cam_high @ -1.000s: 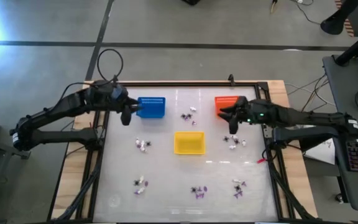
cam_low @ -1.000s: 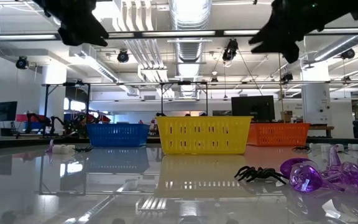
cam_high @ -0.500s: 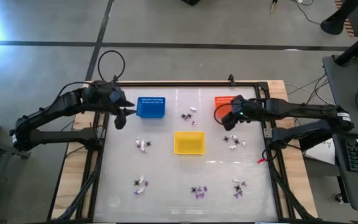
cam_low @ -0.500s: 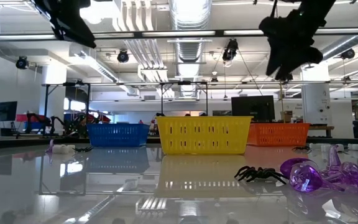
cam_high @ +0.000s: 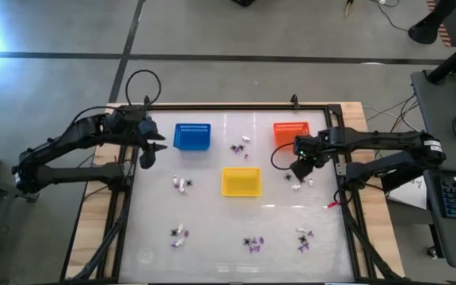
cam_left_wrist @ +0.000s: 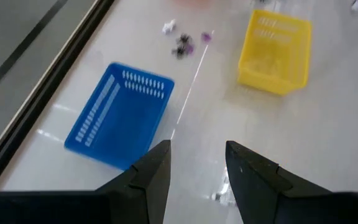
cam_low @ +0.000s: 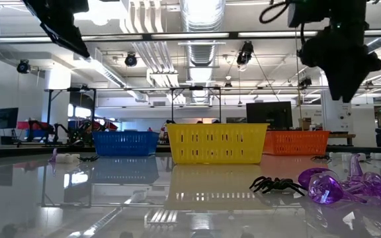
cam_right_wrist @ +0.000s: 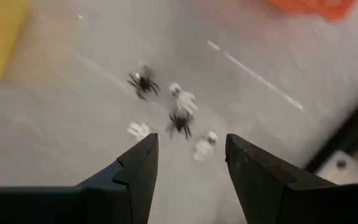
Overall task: Sort Halloween decoration
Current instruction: Put the white skeleton toy into the orange bin
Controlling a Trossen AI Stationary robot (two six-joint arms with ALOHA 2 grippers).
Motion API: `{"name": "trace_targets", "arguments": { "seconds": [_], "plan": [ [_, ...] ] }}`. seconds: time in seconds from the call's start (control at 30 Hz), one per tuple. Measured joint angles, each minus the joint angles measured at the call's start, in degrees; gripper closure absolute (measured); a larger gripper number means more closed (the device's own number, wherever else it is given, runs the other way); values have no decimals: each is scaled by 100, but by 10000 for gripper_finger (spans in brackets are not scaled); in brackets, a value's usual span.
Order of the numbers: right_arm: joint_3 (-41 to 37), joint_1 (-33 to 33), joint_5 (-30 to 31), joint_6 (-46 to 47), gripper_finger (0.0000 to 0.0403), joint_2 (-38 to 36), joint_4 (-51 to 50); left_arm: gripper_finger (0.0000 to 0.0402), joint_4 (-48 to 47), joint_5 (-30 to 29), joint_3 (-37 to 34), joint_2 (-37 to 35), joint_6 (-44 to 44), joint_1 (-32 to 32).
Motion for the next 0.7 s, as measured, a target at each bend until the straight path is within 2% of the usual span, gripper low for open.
{"name": "trace_targets", "arguments": {
  "seconds": [0.3, 0.7],
  "plan": [
    [-801, 154, -315, 930, 225, 23, 118, 264, -151, -155, -11, -51, 0, 0],
    [-1696, 286, -315, 1525, 225, 28, 1338, 264, -164, -155, -11, -44, -14, 0]
  ]
}}
